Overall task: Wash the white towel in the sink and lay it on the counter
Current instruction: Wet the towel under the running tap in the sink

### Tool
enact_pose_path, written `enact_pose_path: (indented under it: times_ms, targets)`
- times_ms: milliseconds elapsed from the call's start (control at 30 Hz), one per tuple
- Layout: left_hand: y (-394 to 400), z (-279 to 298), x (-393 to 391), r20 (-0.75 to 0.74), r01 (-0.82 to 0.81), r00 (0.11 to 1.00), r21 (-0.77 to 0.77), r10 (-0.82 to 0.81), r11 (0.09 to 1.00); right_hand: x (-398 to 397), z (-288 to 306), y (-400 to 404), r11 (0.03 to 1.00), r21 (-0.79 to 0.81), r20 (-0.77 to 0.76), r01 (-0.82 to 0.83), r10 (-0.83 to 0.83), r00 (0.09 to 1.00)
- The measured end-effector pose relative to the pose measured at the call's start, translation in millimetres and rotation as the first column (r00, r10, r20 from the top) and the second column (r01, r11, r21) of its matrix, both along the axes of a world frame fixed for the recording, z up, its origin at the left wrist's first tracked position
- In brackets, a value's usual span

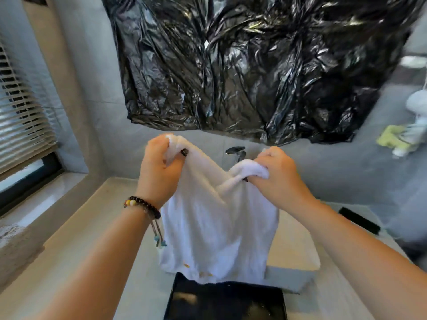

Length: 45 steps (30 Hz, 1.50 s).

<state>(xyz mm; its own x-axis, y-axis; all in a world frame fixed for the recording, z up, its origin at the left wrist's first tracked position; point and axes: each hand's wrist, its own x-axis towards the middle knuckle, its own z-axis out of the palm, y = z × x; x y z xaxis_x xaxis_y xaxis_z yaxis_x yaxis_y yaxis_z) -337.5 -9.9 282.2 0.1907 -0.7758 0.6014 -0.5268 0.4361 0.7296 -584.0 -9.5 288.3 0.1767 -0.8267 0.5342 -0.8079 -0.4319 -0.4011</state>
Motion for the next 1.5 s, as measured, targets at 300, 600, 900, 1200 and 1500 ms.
enact_pose_path:
  times_ms: [300,600,900,1200,1500]
  targets:
    - [-67.6,54.9,-31.8,-0.197,0.244,0.956,0.113,-0.219,0.963,-62.4,63.2,-44.0,0.976,0.154,0.528,0.156,-0.215,0.822]
    - [-85.0,-17.5,-42.0,-0.337,0.355,0.899,0.183,-0.280,0.917,-63.4,-8.6,-46.9,0.937,0.317,0.761,0.148,-0.344,0.549]
    - [-107.0,-136.6,-19.2,-0.445,0.413,0.881,0.553,-0.163,0.723,-59.5,-124.3,-60.5,0.674,0.734,0.456,0.086,-0.582,0.673]
    - [-150.8,-167.0,-37.6,-0.361,0.389,0.916,0.687,-0.176,0.614,-52.3,-167.4,-106.9,0.570,0.751,0.267,0.333,-0.724,0.637]
    - [-158.8,-181.8,-48.5,-0.403,0.346,0.915,0.767,-0.015,0.539,-26.8,-145.2,-131.1,0.792,0.525,0.439,0.313,-0.567,0.697]
